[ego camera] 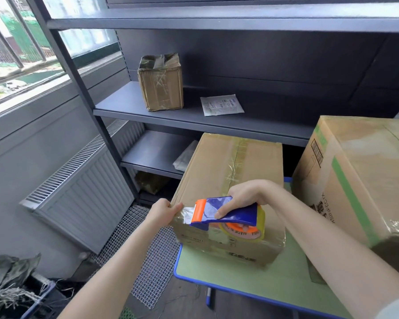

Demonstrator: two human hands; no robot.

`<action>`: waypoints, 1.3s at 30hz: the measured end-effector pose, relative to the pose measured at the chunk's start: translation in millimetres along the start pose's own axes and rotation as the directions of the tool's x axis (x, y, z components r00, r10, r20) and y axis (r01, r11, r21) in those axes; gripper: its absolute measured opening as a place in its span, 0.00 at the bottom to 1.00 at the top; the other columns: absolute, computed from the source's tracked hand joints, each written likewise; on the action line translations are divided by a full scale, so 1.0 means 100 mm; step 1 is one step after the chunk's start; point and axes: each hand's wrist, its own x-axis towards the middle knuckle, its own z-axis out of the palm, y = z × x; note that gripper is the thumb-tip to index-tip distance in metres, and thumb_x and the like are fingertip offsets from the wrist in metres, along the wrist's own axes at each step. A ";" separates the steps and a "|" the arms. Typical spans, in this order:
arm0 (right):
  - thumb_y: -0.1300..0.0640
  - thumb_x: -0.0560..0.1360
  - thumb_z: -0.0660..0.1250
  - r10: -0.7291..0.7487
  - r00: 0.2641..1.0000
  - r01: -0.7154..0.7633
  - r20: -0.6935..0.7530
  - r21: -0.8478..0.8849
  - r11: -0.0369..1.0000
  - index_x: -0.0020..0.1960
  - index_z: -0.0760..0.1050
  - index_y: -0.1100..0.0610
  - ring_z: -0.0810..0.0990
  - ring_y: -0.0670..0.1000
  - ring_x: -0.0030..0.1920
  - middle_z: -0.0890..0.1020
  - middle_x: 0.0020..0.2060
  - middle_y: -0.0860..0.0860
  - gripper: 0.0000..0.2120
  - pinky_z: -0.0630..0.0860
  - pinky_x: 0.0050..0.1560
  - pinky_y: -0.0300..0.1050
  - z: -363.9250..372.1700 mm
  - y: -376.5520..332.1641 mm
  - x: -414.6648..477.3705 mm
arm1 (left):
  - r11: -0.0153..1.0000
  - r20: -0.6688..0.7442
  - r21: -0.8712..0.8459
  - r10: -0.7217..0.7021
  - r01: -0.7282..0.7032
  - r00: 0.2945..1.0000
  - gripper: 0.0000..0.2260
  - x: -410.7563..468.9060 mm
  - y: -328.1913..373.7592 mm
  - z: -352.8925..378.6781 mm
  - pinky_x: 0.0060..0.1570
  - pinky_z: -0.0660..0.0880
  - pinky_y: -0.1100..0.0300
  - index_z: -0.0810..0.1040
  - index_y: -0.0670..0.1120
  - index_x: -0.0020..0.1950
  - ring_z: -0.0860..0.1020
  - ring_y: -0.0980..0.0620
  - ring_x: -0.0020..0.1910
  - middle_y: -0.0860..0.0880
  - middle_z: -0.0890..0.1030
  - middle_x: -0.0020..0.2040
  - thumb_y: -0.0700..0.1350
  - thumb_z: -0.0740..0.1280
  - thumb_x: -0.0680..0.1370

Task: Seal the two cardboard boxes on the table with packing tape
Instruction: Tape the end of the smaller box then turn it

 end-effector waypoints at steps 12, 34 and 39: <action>0.44 0.67 0.74 0.014 0.996 -0.026 0.086 0.131 0.991 0.43 0.76 0.61 0.83 0.50 0.32 0.84 0.33 0.55 0.20 0.78 0.33 0.39 -0.08 0.51 -0.35 | 0.986 -0.066 0.162 0.061 -0.050 0.996 0.19 -0.02 0.00 0.08 0.27 0.61 0.60 0.65 0.45 0.34 0.67 0.54 0.28 0.50 0.70 0.30 0.55 0.62 0.79; 0.47 0.69 0.73 0.058 0.995 -0.068 0.084 0.131 0.989 0.43 0.76 0.59 0.82 0.49 0.29 0.83 0.31 0.54 0.16 0.77 0.31 0.38 -0.08 0.97 -0.63 | 0.849 -0.222 0.510 0.289 -0.142 0.931 0.23 -0.30 0.40 0.41 0.65 0.63 0.51 0.56 0.34 0.73 0.61 0.40 0.72 0.36 0.58 0.74 0.38 0.57 0.79; 0.47 0.70 0.72 0.069 0.991 -0.083 0.116 0.117 0.990 0.44 0.75 0.60 0.82 0.49 0.29 0.83 0.30 0.53 0.16 0.78 0.33 0.40 -0.10 0.92 -0.62 | 0.684 -0.027 0.645 0.465 -0.340 0.885 0.28 -0.26 0.61 0.81 0.74 0.40 0.53 0.42 0.37 0.76 0.44 0.46 0.76 0.40 0.44 0.77 0.53 0.45 0.83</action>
